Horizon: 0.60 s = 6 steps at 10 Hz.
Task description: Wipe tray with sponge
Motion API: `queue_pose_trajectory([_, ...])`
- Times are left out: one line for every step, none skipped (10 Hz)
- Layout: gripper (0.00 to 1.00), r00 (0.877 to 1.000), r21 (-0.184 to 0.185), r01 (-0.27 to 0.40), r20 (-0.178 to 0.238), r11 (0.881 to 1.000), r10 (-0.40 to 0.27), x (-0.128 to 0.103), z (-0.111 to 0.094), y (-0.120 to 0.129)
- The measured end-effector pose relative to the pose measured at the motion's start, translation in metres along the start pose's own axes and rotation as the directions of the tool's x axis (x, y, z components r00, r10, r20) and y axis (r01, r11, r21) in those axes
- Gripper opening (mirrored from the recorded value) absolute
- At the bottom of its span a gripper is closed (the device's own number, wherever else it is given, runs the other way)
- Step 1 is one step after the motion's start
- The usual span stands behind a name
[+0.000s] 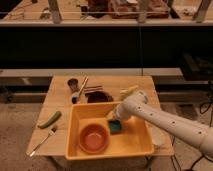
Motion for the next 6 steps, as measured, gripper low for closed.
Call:
queue_pose_trajectory([0.0, 1.0, -0.015, -0.016, -0.011, 1.0, 0.016, 0.003, -0.005, 0.013])
queue_pose_trajectory([0.0, 0.999, -0.028, -0.03, -0.018, 0.999, 0.03, 0.005, -0.01, 0.024])
queue_pose_trajectory([0.0, 0.998, -0.052, -0.052, -0.026, 0.997, 0.051, 0.006, -0.016, 0.043])
queue_pose_trajectory([0.0, 0.997, -0.064, -0.073, -0.026, 0.995, 0.072, 0.004, -0.02, 0.056])
queue_pose_trajectory([0.0, 0.996, -0.07, -0.084, -0.025, 0.994, 0.083, 0.001, -0.023, 0.063])
queue_pose_trajectory([0.0, 0.996, -0.075, -0.089, -0.017, 0.993, 0.088, -0.005, -0.024, 0.066])
